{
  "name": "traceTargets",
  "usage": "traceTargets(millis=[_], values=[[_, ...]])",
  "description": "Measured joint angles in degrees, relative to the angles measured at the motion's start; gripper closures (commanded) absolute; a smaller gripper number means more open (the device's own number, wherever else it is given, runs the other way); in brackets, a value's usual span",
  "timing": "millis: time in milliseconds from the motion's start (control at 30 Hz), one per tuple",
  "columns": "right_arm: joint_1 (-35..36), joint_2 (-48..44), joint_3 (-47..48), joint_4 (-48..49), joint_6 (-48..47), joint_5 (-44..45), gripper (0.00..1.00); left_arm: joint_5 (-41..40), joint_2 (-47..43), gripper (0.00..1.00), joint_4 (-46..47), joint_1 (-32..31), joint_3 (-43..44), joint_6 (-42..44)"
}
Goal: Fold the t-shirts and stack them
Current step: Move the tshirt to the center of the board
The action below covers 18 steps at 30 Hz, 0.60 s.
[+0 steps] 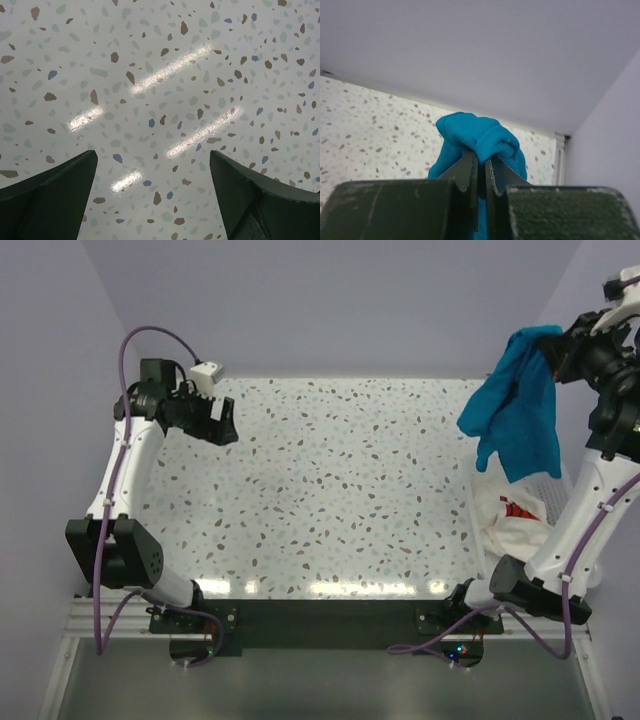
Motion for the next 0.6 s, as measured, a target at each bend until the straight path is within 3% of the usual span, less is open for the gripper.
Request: traceTargets(millis=[100, 200, 400, 433, 467, 500, 533, 567, 600], values=[[1.64, 0.22, -1.79, 13.86, 10.21, -7.28, 1.0, 0.13, 0.02, 0.0, -0.09, 0.07, 1.97, -1.05], [8.09, 2.21, -1.88, 22.75, 16.52, -10.27, 1.0, 1.7, 0.11, 0.0, 0.13, 1.11, 3.72, -2.49], [26.69, 6.93, -3.82, 28.37, 18.95, -10.62, 1.0, 7.32, 0.07, 0.0, 1.25, 7.78, 5.05, -6.08], [29.73, 7.43, -5.27, 28.68, 18.53, -9.94, 0.94, 8.04, 0.04, 0.0, 1.44, 9.05, 5.05, -6.38], [31.56, 7.52, -6.99, 28.92, 18.14, -9.51, 0.74, 8.55, 0.0, 0.0, 1.51, 10.01, 5.05, -6.43], [33.94, 7.52, -9.62, 28.94, 17.68, -9.07, 0.47, 8.87, -0.11, 0.0, 1.49, 10.67, 5.05, -6.34], [36.28, 7.52, -12.35, 28.7, 17.03, -8.44, 0.08, 9.14, -0.26, 0.0, 1.46, 11.13, 5.05, -6.03], [38.18, 7.54, -15.19, 28.04, 15.34, -8.11, 0.01, 9.35, -0.39, 0.0, 1.44, 11.28, 5.05, -5.77], [40.5, 8.0, -18.36, 25.7, 12.17, -7.65, 0.01, 9.94, -0.76, 0.0, 1.4, 11.26, 4.96, -4.85]])
